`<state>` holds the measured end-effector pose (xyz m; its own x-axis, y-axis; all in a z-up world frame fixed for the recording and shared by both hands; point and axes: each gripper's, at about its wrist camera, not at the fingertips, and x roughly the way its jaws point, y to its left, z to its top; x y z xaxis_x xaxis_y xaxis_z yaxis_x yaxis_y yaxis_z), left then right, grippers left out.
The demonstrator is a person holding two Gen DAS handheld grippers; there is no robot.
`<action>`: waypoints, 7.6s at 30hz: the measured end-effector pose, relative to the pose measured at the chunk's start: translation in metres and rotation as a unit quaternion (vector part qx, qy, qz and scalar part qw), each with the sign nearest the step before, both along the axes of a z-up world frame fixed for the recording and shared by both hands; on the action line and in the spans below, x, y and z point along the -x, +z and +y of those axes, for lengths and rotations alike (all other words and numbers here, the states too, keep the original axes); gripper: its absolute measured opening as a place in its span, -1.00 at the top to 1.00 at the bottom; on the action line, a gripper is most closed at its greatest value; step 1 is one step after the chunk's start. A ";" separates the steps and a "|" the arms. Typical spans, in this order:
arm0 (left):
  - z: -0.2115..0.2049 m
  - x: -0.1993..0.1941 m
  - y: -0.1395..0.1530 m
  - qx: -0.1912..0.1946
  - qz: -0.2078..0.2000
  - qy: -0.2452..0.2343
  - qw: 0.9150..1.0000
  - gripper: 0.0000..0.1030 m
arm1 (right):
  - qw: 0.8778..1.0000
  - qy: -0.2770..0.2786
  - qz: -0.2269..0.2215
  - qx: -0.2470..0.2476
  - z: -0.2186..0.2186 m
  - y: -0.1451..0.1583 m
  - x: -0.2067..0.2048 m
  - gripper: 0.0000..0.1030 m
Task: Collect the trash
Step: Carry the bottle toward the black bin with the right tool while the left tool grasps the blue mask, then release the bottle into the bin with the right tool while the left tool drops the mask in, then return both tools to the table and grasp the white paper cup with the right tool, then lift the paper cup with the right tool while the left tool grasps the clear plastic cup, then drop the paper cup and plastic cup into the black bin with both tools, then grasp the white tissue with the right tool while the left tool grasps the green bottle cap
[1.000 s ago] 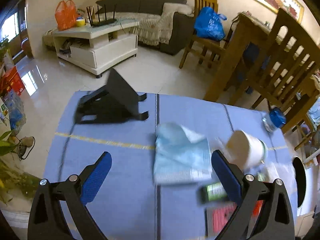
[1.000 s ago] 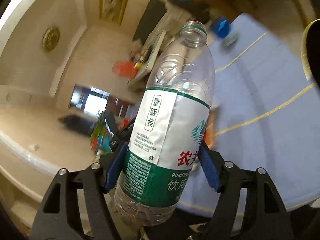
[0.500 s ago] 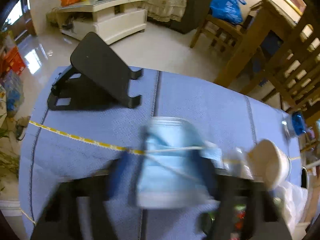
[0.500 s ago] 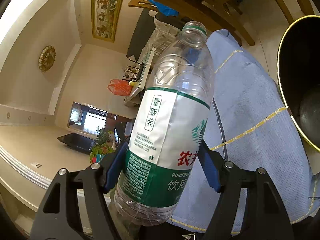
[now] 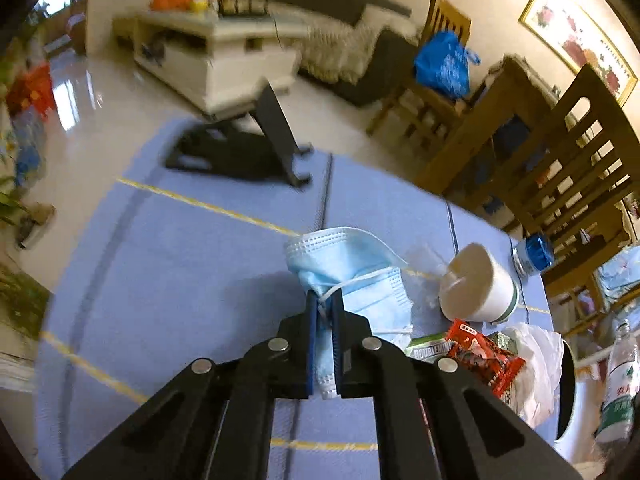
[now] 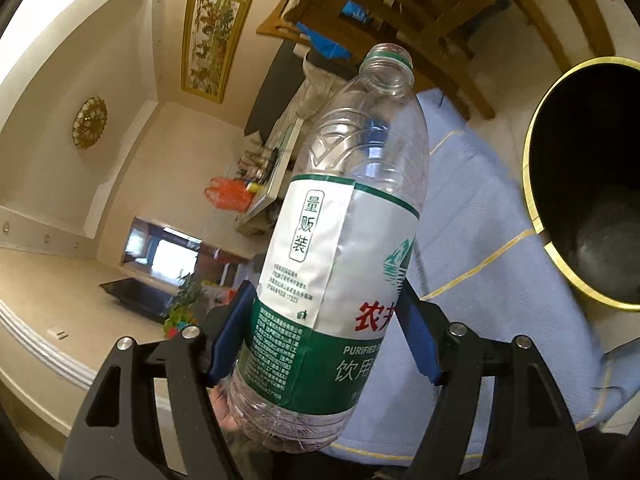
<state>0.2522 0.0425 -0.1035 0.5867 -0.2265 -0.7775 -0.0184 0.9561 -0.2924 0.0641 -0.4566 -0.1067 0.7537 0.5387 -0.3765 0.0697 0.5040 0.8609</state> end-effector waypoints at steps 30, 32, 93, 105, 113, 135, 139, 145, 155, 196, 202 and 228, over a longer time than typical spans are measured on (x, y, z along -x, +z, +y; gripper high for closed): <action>-0.215 0.086 0.060 -0.015 -0.044 -0.226 0.973 0.89 | 0.963 -0.112 0.212 0.123 -0.141 -0.097 -0.034 -0.90; -0.252 0.093 0.060 -0.019 -0.044 -0.256 0.965 0.89 | 0.960 -0.133 0.200 0.143 -0.141 -0.087 -0.023 -0.90; 0.036 0.134 0.014 -0.191 -0.125 0.079 0.970 -0.87 | 0.851 -0.008 -0.079 0.519 0.189 0.046 -0.046 -0.90; 0.076 0.125 -0.007 -0.092 -0.089 0.087 0.988 -0.87 | 0.895 0.088 0.113 0.422 0.268 0.018 -0.256 -0.89; 0.086 0.118 -0.016 -0.067 -0.073 0.081 0.992 -0.87 | 0.902 0.104 0.186 0.376 0.272 -0.021 -0.297 -0.89; 0.079 0.106 -0.029 -0.066 -0.041 0.071 0.994 -0.87 | 0.912 0.154 0.107 0.365 0.251 0.004 -0.234 -0.36; 0.071 0.106 -0.030 -0.086 -0.045 0.070 0.993 -0.87 | 0.921 0.132 0.032 0.364 0.229 0.035 -0.199 -0.36; 0.034 0.078 -0.009 -0.101 -0.051 0.029 0.993 -0.87 | 0.933 0.101 -0.031 0.344 0.171 0.054 -0.130 -0.36; -0.087 -0.066 0.012 -0.025 0.062 -0.041 0.997 -0.87 | 0.961 -0.005 -0.027 0.274 0.049 0.001 -0.079 -0.36; -0.416 0.139 0.046 -0.090 -0.068 -0.343 0.933 0.31 | 0.876 -0.245 0.105 0.402 -0.126 -0.019 0.019 -0.89; -0.460 0.148 0.026 -0.110 -0.070 -0.371 0.919 0.31 | 0.885 -0.339 0.090 0.306 -0.179 -0.012 0.062 -0.89; -0.381 0.222 0.001 -0.117 -0.104 -0.404 0.901 -0.53 | 0.896 -0.307 0.051 0.317 -0.142 0.007 0.034 -0.89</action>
<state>0.0297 -0.3386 -0.1023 0.4427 -0.4889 -0.7517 0.7428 0.6695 0.0020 0.0297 -0.5984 -0.0997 0.7789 -0.3123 -0.5439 0.5639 0.7284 0.3892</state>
